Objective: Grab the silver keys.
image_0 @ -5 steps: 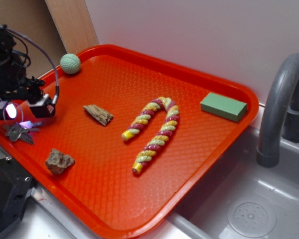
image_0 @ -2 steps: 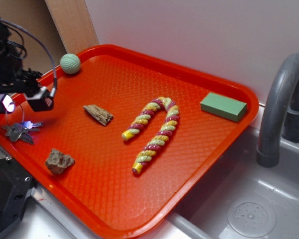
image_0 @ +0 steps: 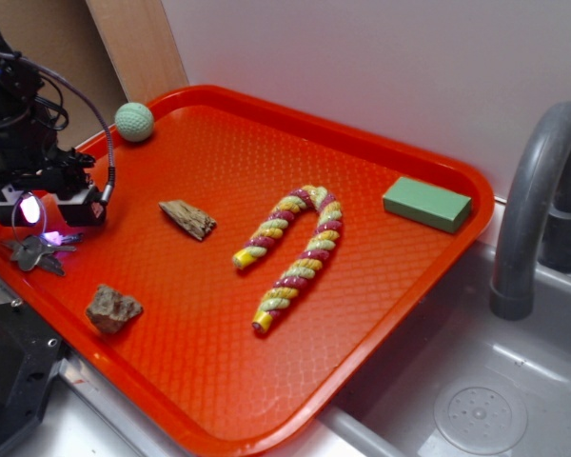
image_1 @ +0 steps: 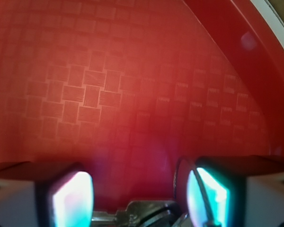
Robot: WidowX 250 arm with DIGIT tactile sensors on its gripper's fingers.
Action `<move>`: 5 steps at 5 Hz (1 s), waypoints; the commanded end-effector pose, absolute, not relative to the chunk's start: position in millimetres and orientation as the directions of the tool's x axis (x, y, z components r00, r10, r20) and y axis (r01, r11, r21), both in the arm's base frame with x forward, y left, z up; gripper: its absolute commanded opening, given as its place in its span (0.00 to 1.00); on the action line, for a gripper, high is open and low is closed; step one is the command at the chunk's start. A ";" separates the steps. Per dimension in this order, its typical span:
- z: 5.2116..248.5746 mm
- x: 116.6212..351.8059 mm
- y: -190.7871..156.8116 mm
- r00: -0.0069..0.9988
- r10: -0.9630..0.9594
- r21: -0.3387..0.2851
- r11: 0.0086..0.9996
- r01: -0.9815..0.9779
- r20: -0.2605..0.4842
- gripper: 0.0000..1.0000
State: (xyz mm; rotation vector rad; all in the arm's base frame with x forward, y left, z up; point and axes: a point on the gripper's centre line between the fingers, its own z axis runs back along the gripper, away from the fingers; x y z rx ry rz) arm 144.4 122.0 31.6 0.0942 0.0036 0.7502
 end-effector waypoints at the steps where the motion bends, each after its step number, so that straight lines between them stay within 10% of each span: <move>1: 41.1 149.4 114.5 0.759 0.647 0.071 0.756 -0.651 0.065 0.00; 5: 84.9 161.1 100.4 0.808 0.554 0.049 0.818 -0.573 0.201 0.00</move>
